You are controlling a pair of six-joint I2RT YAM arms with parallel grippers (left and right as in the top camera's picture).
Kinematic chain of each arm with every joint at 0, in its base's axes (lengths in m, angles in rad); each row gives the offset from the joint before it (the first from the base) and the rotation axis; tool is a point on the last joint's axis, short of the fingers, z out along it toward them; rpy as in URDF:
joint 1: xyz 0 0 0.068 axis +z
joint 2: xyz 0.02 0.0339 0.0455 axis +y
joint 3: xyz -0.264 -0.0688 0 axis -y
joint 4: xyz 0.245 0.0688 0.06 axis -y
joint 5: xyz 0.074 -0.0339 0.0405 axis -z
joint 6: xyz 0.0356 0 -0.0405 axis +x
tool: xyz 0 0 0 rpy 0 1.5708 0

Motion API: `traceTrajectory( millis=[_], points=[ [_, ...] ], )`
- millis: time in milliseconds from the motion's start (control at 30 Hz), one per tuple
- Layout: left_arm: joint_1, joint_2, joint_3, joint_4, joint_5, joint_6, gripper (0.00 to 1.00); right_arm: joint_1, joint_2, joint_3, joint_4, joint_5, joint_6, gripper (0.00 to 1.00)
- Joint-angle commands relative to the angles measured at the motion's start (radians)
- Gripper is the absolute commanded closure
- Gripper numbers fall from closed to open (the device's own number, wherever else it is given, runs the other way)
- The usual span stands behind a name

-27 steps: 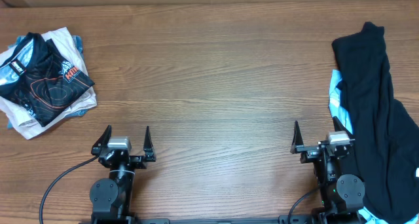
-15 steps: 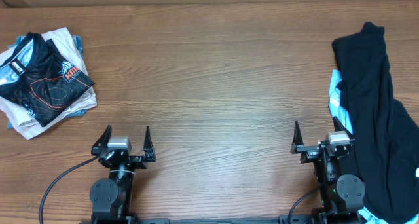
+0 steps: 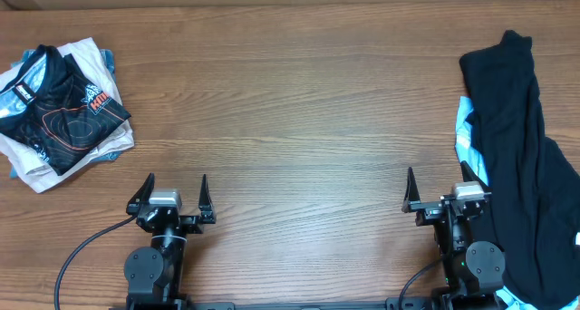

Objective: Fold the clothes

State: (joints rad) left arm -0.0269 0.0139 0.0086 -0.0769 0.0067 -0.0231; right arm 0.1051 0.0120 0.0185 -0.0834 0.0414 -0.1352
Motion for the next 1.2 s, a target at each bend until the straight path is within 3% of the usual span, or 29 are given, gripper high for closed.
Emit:
traceTrajectory(
  millis=[0, 1067, 1167],
  points=[
    [-0.008, -0.009, -0.004, 0.0, 0.009, -0.006, 0.0, -0.005, -0.006, -0.01, 0.003, 0.009, -0.004, 0.0],
    [-0.008, -0.009, -0.003, 0.008, 0.014, -0.009, 0.0, -0.005, -0.006, -0.01, 0.046, 0.009, -0.003, 0.0],
    [-0.005, -0.009, -0.003, 0.005, 0.015, -0.096, 0.0, -0.005, -0.006, -0.01, 0.05, 0.01, 0.04, 0.0]
  ],
)
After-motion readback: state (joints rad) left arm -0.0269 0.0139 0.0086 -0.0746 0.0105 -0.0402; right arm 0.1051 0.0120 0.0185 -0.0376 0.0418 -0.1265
